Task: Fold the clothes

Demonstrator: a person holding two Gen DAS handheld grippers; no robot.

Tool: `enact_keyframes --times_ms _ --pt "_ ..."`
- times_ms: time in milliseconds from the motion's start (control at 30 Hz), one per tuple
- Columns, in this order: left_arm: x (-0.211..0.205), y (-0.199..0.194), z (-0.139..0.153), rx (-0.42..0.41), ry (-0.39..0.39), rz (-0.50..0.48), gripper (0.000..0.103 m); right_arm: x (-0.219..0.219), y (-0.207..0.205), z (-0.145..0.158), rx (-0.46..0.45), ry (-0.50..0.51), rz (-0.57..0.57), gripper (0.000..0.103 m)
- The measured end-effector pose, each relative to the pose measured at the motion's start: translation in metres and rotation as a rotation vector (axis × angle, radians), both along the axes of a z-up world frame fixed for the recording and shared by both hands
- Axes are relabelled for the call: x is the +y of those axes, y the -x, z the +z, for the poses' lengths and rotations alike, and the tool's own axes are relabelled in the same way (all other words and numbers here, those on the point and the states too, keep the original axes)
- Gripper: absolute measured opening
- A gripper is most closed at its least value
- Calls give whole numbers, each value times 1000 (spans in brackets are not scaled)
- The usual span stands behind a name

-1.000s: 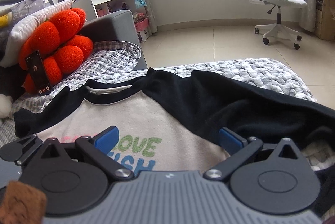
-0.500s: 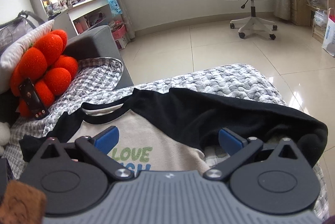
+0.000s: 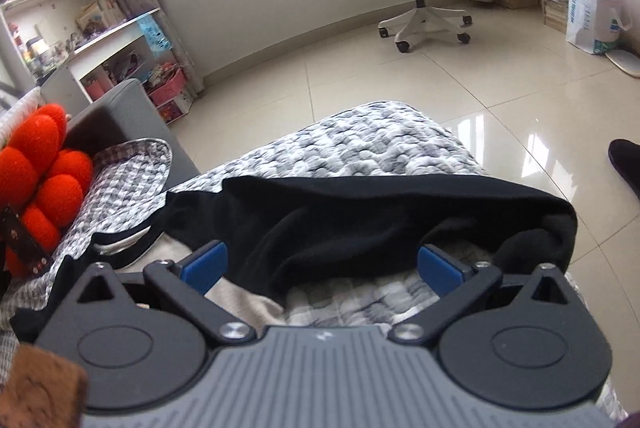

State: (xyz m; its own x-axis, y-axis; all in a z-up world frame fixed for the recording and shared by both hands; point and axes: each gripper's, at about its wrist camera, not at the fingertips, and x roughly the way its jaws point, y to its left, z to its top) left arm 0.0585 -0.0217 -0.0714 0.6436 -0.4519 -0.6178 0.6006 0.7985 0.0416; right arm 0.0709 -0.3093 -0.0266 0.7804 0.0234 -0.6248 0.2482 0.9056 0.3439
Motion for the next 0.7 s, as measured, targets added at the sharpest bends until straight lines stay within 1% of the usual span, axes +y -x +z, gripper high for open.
enact_keyframes --times_ms 100,167,233,300,367,533,600,700 --pt "-2 -2 5 29 -21 44 103 -14 3 -1 4 3 -41 100" --pt "-3 -3 10 51 -32 85 103 -22 6 0 3 4 -63 95" --pt "-2 -3 15 58 -36 149 103 -30 10 1 -1 10 -91 93" --pt "1 0 23 29 -33 244 103 -38 14 1 3 24 -117 90" --pt "4 0 32 16 -19 327 103 -45 16 -1 15 33 -136 85" --pt "16 -4 48 2 53 467 102 -59 16 -9 63 20 -150 75" --pt "21 -9 48 21 85 511 103 -63 15 -12 87 15 -150 73" --pt "28 -17 45 64 111 570 103 -66 12 -16 119 18 -150 66"
